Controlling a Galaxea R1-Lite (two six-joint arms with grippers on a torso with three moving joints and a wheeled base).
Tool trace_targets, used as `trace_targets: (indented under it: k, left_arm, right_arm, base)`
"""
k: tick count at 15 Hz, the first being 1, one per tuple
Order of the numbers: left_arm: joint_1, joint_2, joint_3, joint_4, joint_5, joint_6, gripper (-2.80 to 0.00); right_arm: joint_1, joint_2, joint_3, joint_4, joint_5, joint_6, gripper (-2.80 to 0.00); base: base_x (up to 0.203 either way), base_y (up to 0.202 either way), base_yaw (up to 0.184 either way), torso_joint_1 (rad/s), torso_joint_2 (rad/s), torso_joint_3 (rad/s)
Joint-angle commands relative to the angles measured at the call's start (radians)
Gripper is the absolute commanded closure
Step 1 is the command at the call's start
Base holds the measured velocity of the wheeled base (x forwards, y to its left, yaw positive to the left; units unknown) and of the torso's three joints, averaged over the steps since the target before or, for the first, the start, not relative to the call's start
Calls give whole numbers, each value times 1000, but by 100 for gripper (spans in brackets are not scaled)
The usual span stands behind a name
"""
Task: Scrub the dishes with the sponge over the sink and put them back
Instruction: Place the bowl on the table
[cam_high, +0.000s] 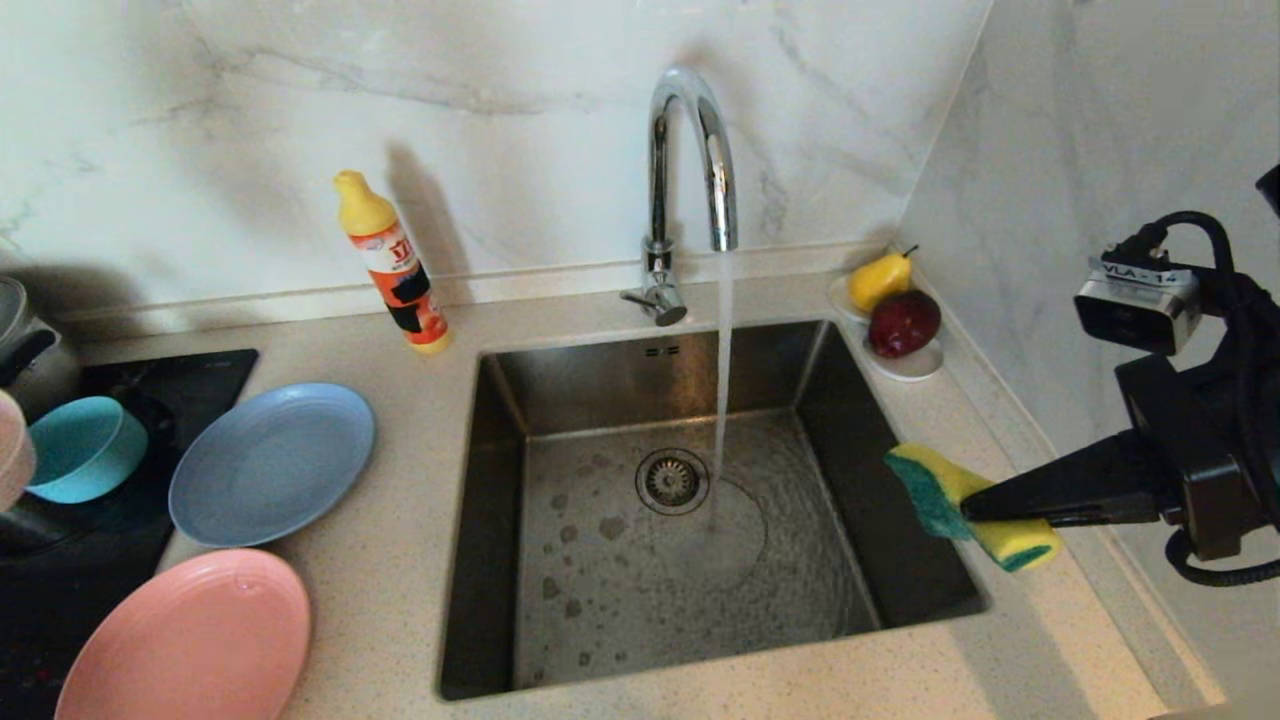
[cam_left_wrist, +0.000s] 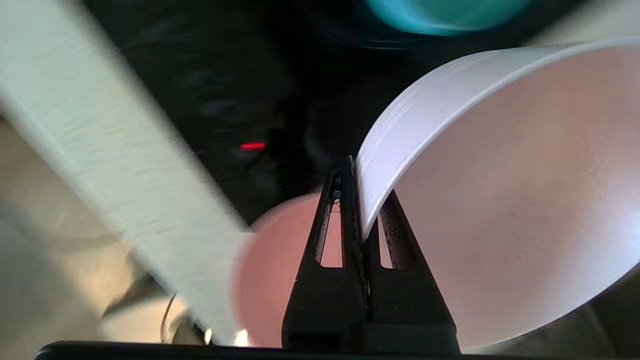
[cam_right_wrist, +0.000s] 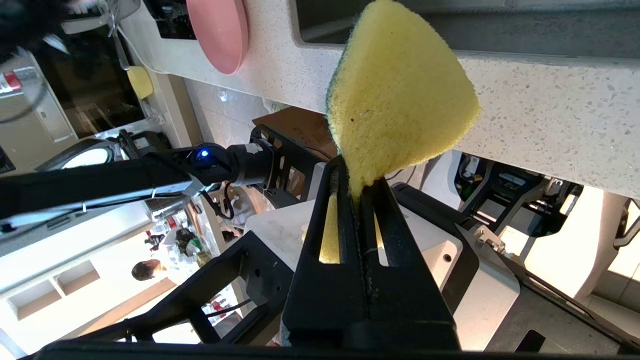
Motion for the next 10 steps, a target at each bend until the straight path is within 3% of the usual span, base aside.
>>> trace_targets:
  k: [1, 5, 10]
  left_arm:
    - [101, 84, 73, 3, -2, 27, 0]
    - [187, 209, 129, -60, -2, 41, 0]
    - [236, 259, 198, -157, -4, 91, 0]
  right_arm:
    - [0, 14, 1, 0, 11, 3, 0]
    - [-2, 18, 37, -56, 35, 6, 0]
    - [-3, 18, 36, -61, 32, 8, 0]
  base:
    - [0, 0, 0, 0, 0, 0]
    - [0, 0, 0, 0, 0, 0]
    - [0, 0, 0, 0, 0, 0]
